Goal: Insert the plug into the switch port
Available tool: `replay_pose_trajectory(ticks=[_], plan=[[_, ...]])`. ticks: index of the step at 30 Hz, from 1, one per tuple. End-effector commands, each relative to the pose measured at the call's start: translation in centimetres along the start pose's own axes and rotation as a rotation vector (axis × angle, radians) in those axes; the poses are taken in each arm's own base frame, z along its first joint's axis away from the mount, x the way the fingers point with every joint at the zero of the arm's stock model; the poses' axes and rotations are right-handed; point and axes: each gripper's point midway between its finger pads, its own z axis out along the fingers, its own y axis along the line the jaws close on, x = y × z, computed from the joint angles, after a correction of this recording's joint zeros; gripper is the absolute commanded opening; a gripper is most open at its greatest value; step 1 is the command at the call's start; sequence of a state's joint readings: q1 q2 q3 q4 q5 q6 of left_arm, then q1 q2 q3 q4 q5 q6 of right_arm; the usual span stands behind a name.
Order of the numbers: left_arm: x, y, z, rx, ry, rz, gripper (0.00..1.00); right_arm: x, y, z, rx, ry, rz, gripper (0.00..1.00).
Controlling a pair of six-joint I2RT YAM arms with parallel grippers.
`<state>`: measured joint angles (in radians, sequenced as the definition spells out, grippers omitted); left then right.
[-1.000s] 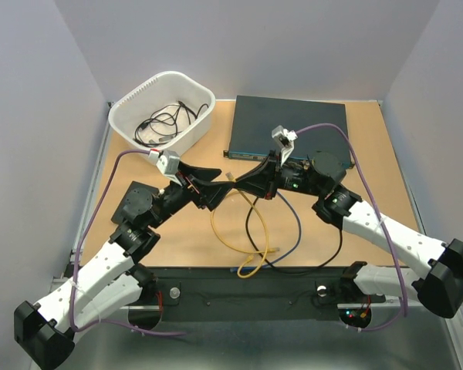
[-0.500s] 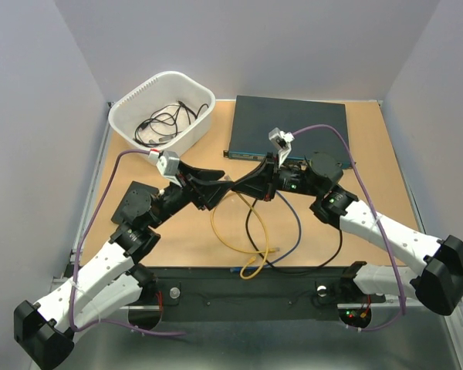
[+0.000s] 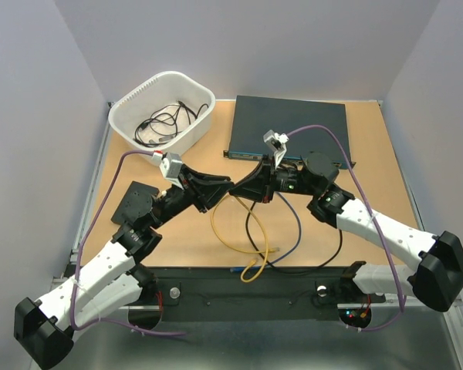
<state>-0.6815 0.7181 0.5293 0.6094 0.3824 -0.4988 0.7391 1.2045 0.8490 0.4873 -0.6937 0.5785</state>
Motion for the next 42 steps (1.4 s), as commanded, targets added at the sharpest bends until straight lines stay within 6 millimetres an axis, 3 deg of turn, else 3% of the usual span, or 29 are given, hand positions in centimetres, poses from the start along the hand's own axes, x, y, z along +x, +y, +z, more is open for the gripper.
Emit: replay_pose_trajectory(ticks=[1, 5, 6, 10, 11, 13, 14, 15, 16, 20, 23, 28, 34, 42], plan=[[-0.6, -1.7, -0.1, 0.08, -0.029, 0.022, 0.32, -2.0, 1.4, 0.3, -0.054, -0.048, -0.051, 0.0], [-0.4, -1.6, -0.2, 0.078, -0.027, 0.02, 0.11, -1.9, 1.1, 0.5, -0.05, -0.045, -0.045, 0.0], [-0.4, -1.6, -0.2, 0.072, -0.025, 0.014, 0.0, -1.8, 1.0, 0.5, -0.044, -0.047, -0.045, 0.0], [-0.1, -0.3, -0.1, -0.012, 0.003, -0.028, 0.0, -2.8, -0.2, 0.3, 0.038, -0.095, -0.064, 0.04], [-0.1, 0.0, 0.0, -0.036, 0.011, -0.044, 0.0, -3.2, -0.6, 0.2, 0.072, -0.102, -0.08, 0.11], [-1.1, 0.8, 0.1, -0.11, -0.006, -0.069, 0.0, -3.7, -1.6, -0.1, 0.164, -0.081, -0.087, 0.38], [-0.4, 1.6, -0.2, -0.168, 0.026, -0.117, 0.0, -4.5, -3.2, -0.5, 0.261, -0.101, -0.129, 0.49], [-0.5, 2.7, -0.4, -0.247, 0.026, -0.14, 0.0, -4.4, -4.1, -1.0, 0.33, -0.083, -0.123, 0.57], [-0.6, 3.1, -0.6, -0.284, 0.022, -0.177, 0.0, -4.6, -5.5, -1.9, 0.423, -0.087, -0.146, 0.59], [-0.6, 4.1, -0.9, -0.363, 0.016, -0.219, 0.0, -5.1, -6.4, -3.3, 0.522, -0.094, -0.183, 0.6], [-0.2, 4.8, -0.8, -0.398, 0.023, -0.239, 0.0, -4.9, -6.1, -3.2, 0.52, -0.079, -0.189, 0.59], [0.4, 5.7, -0.5, -0.436, 0.029, -0.273, 0.0, -3.1, -5.1, -1.4, 0.525, -0.021, -0.229, 0.53], [0.3, 6.0, -0.2, -0.445, 0.019, -0.277, 0.0, -0.5, -5.5, 0.8, 0.528, 0.062, -0.229, 0.51], [0.7, 6.1, -0.3, -0.449, 0.028, -0.277, 0.0, 0.9, -5.8, 2.2, 0.539, 0.097, -0.237, 0.49]])
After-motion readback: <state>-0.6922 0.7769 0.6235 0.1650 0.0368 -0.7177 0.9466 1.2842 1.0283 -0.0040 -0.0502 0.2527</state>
